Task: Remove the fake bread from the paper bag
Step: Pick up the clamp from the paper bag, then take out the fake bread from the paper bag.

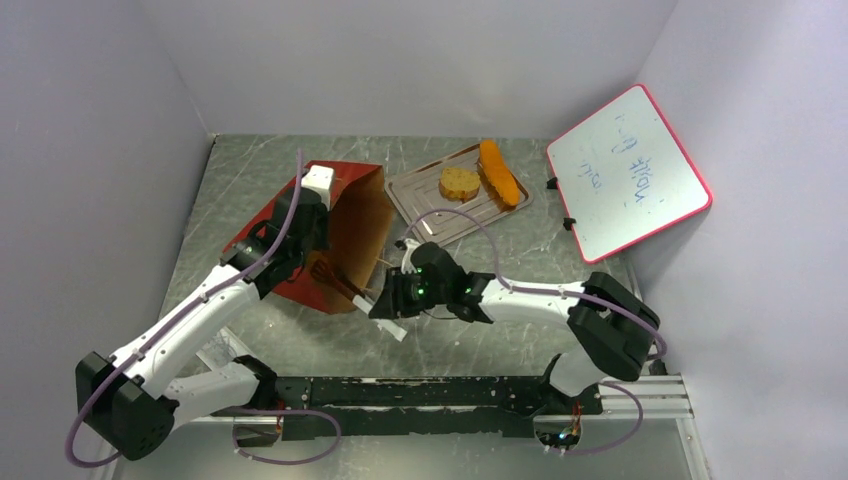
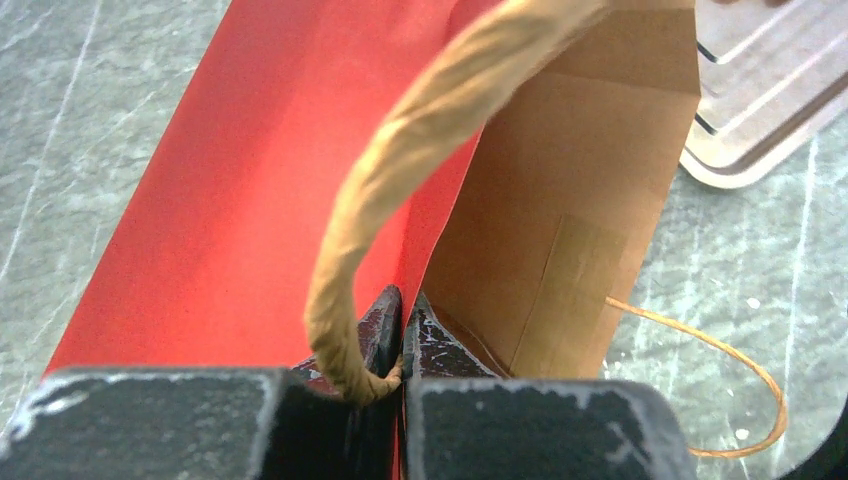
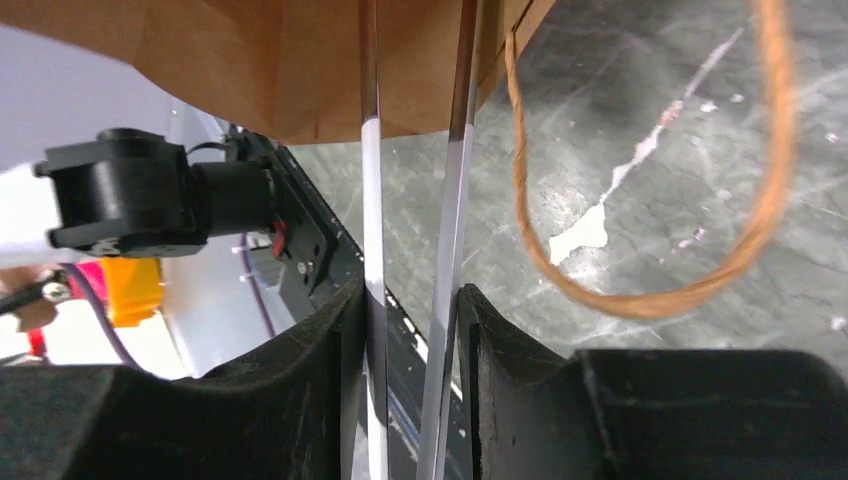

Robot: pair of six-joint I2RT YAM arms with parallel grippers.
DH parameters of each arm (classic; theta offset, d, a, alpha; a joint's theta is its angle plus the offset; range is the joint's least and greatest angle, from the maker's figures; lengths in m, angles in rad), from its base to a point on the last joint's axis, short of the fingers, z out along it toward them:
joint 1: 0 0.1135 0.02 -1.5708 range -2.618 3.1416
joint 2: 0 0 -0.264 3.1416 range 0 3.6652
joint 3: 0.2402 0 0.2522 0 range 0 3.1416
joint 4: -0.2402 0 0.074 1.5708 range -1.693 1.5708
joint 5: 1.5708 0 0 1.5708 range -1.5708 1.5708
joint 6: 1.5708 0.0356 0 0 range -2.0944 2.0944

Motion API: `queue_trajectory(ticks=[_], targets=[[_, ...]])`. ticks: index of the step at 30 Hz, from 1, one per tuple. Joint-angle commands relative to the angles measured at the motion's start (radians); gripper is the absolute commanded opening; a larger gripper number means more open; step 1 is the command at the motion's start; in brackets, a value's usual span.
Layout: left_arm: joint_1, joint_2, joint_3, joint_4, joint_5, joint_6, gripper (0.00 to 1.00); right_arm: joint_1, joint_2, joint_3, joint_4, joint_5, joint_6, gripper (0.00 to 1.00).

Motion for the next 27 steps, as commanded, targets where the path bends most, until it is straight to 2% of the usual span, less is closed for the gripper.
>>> queue_trajectory(ticks=[1, 12, 27], targets=[[-0.004, -0.043, -0.021, 0.01, 0.13, 0.027, 0.07, -0.069, -0.054, 0.009, -0.037, -0.122, 0.079, 0.34], [-0.004, -0.087, -0.046, 0.027, 0.188, 0.022, 0.07, -0.096, -0.061, 0.063, -0.136, -0.143, 0.109, 0.35], [-0.004, -0.114, -0.062, 0.037, 0.235, 0.0, 0.07, -0.07, 0.106, 0.088, 0.081, -0.09, 0.202, 0.34]])
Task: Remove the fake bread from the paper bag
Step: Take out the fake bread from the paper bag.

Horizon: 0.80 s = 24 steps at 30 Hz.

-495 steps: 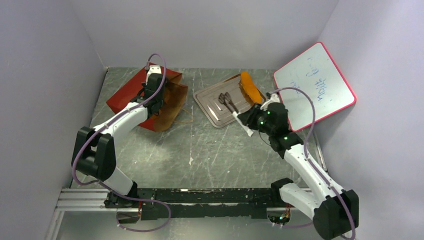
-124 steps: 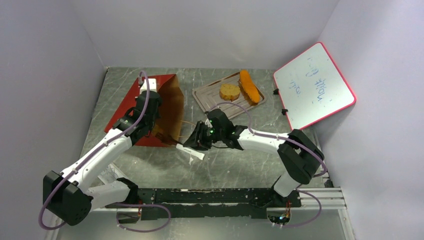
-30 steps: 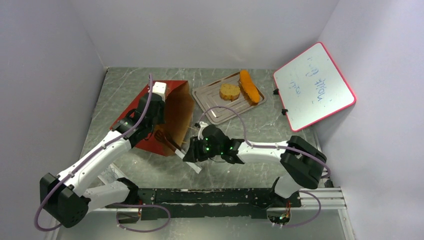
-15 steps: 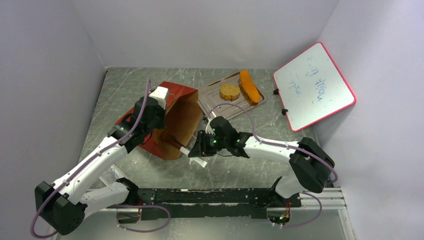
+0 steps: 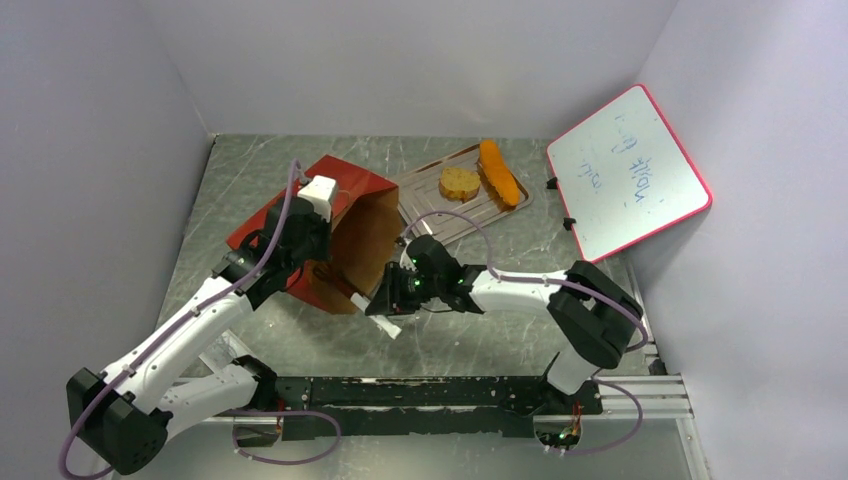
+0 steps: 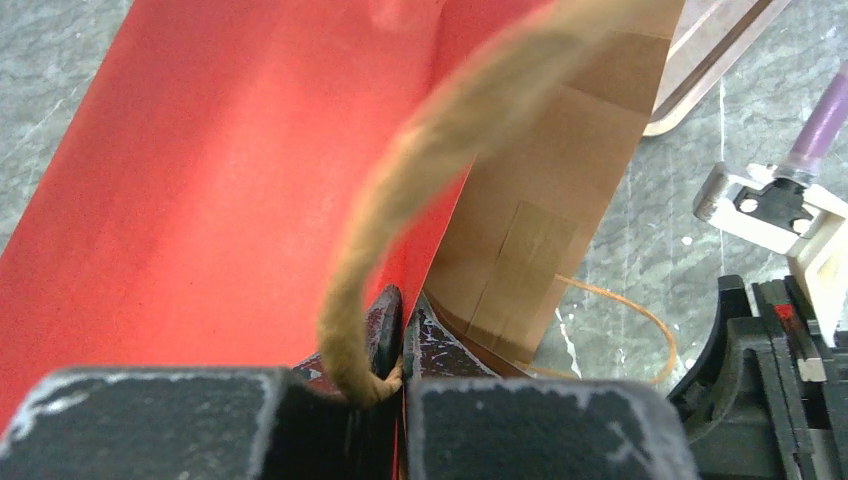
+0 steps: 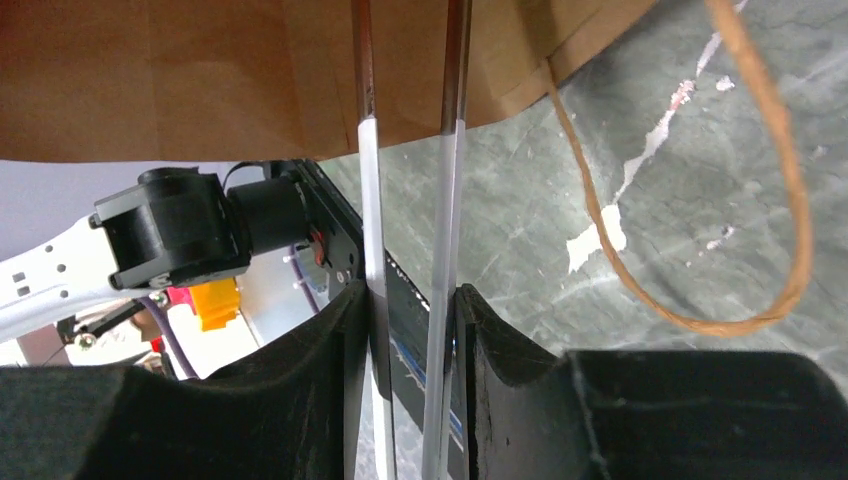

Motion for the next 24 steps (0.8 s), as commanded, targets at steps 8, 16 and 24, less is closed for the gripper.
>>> queue_trajectory(ticks=[8, 16, 24], targets=[[-0.004, -0.011, -0.014, 0.053, 0.058, -0.024, 0.07, 0.012, 0.087, 0.015, 0.285, 0.031, 0.082, 0.15], [-0.004, 0.033, 0.005, 0.035, -0.083, -0.052, 0.07, 0.012, 0.031, 0.014, 0.238, 0.047, 0.052, 0.0], [-0.004, 0.06, 0.035, 0.049, -0.059, -0.075, 0.07, 0.01, 0.04, 0.003, 0.263, 0.042, 0.063, 0.15]])
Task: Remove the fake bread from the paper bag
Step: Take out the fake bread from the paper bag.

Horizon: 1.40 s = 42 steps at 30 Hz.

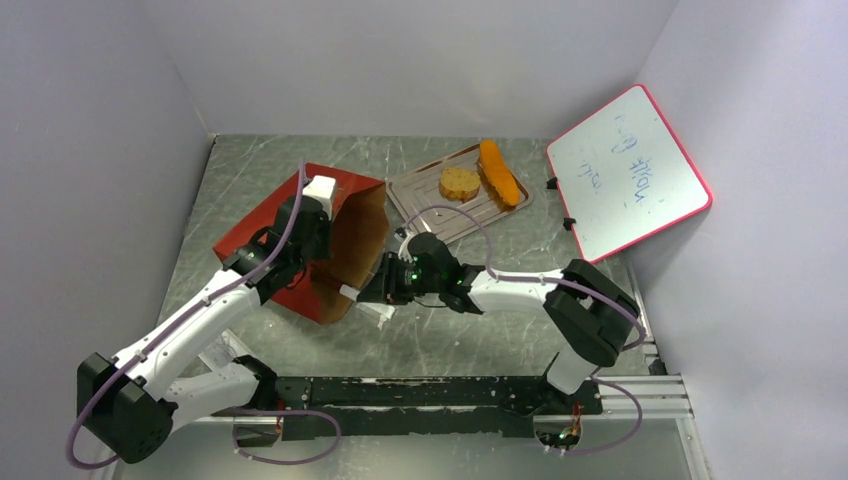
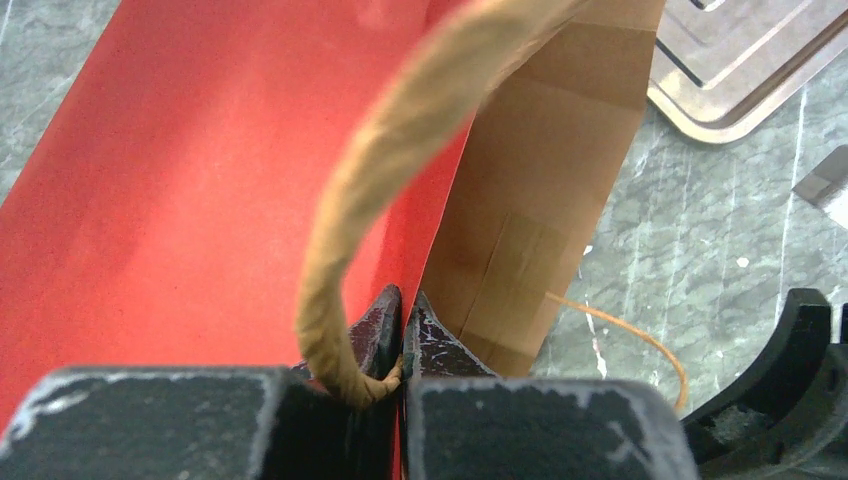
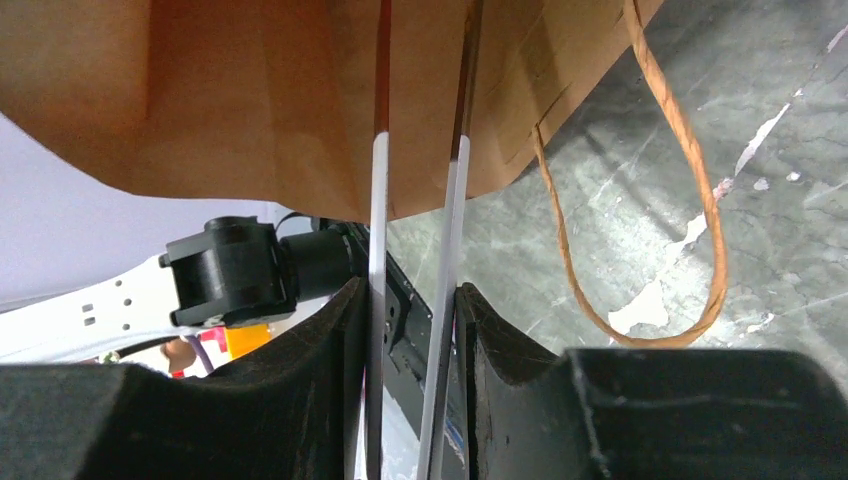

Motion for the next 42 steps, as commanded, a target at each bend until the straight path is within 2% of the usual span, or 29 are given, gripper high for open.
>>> queue_trajectory(ticks=[1, 2, 5, 15, 18, 21, 25, 35, 42], targets=[[-0.004, 0.008, 0.057, 0.038, 0.051, -0.042, 0.07, 0.001, 0.033, 0.008, 0.103, -0.013, 0.009, 0.21], [-0.004, 0.01, 0.064, 0.032, 0.059, -0.049, 0.07, 0.002, 0.048, 0.008, 0.119, -0.018, 0.02, 0.27], [-0.004, 0.006, 0.078, 0.017, 0.066, -0.069, 0.07, 0.003, 0.091, 0.01, 0.16, -0.027, 0.043, 0.37], [-0.004, 0.002, 0.081, 0.017, 0.101, -0.111, 0.07, 0.009, 0.177, 0.029, 0.263, -0.061, 0.114, 0.48], [-0.004, 0.006, 0.081, 0.016, 0.1, -0.115, 0.07, 0.011, 0.173, 0.025, 0.263, -0.047, 0.116, 0.42], [-0.004, 0.014, 0.078, 0.019, 0.097, -0.121, 0.07, 0.012, 0.159, 0.02, 0.246, -0.03, 0.112, 0.21], [-0.004, 0.018, 0.075, 0.024, 0.089, -0.126, 0.07, 0.012, 0.132, 0.016, 0.227, -0.016, 0.102, 0.0], [0.0, 0.06, 0.131, -0.019, -0.046, -0.113, 0.07, 0.007, -0.045, -0.004, 0.07, 0.015, 0.041, 0.0], [0.063, 0.087, 0.175, -0.013, -0.012, -0.08, 0.07, -0.019, -0.173, -0.028, -0.058, 0.018, -0.007, 0.0]])
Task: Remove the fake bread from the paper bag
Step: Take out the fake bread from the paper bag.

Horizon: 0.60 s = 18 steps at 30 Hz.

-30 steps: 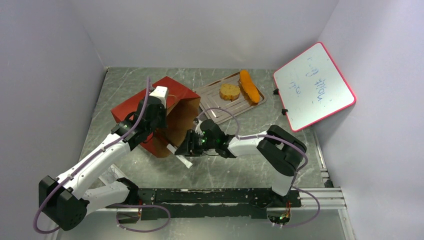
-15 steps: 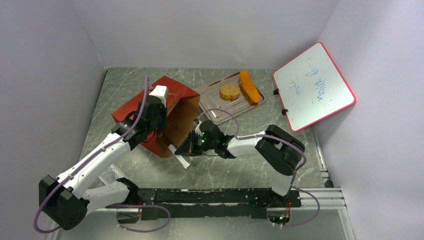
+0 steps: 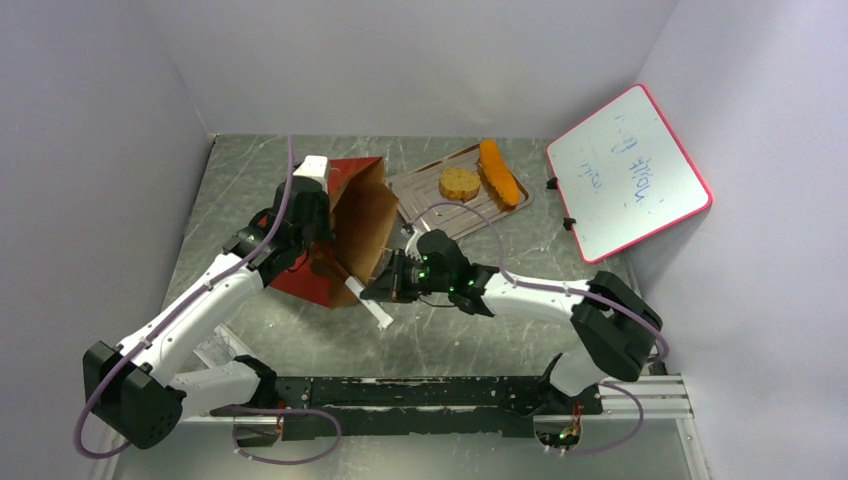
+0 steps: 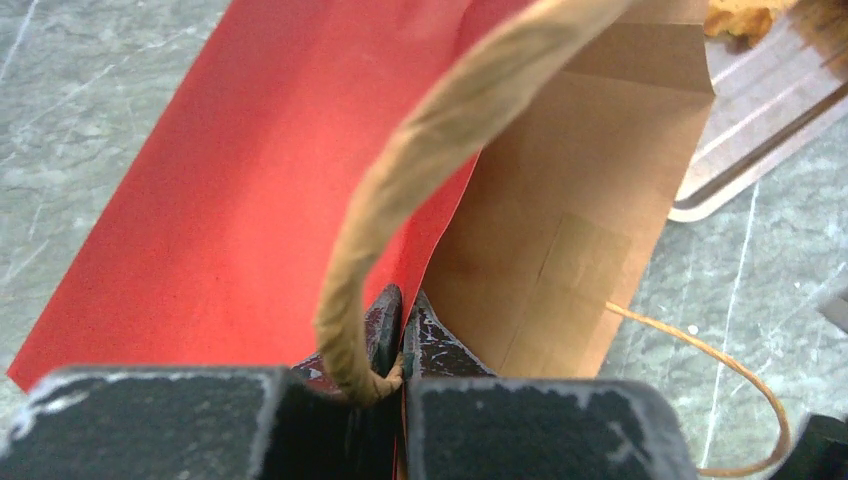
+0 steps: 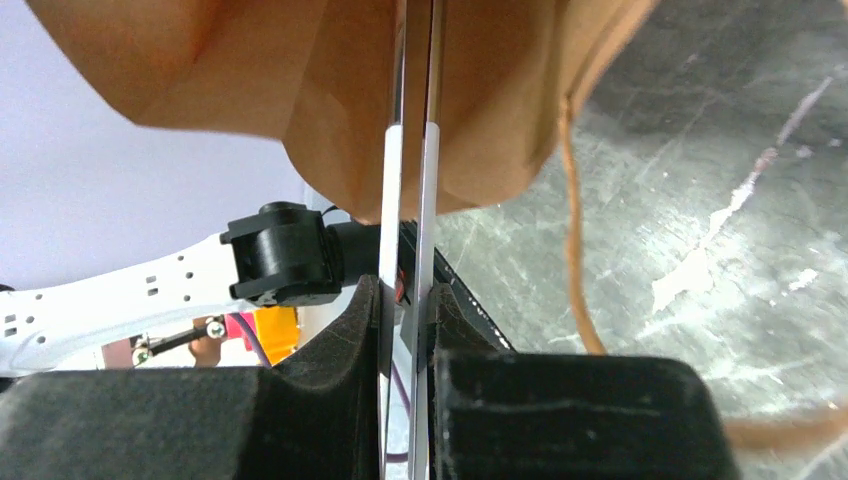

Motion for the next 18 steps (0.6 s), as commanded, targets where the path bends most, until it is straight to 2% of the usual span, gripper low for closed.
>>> queue_trajectory(ticks=[1, 6, 12, 18], targets=[[0.054, 0.011, 0.059, 0.01, 0.028, 0.024, 0.07, -0.031, -0.102, -0.022, -0.047, 0.011, -0.058, 0.0], [0.119, 0.02, 0.072, 0.012, 0.076, 0.062, 0.07, -0.077, -0.185, -0.05, -0.132, 0.005, -0.097, 0.0], [0.155, 0.058, 0.078, 0.022, 0.104, 0.092, 0.07, -0.112, -0.223, -0.076, -0.147, -0.022, -0.111, 0.0], [0.185, 0.067, 0.067, 0.035, 0.107, 0.097, 0.07, -0.117, -0.252, -0.036, -0.203, -0.011, -0.139, 0.0]])
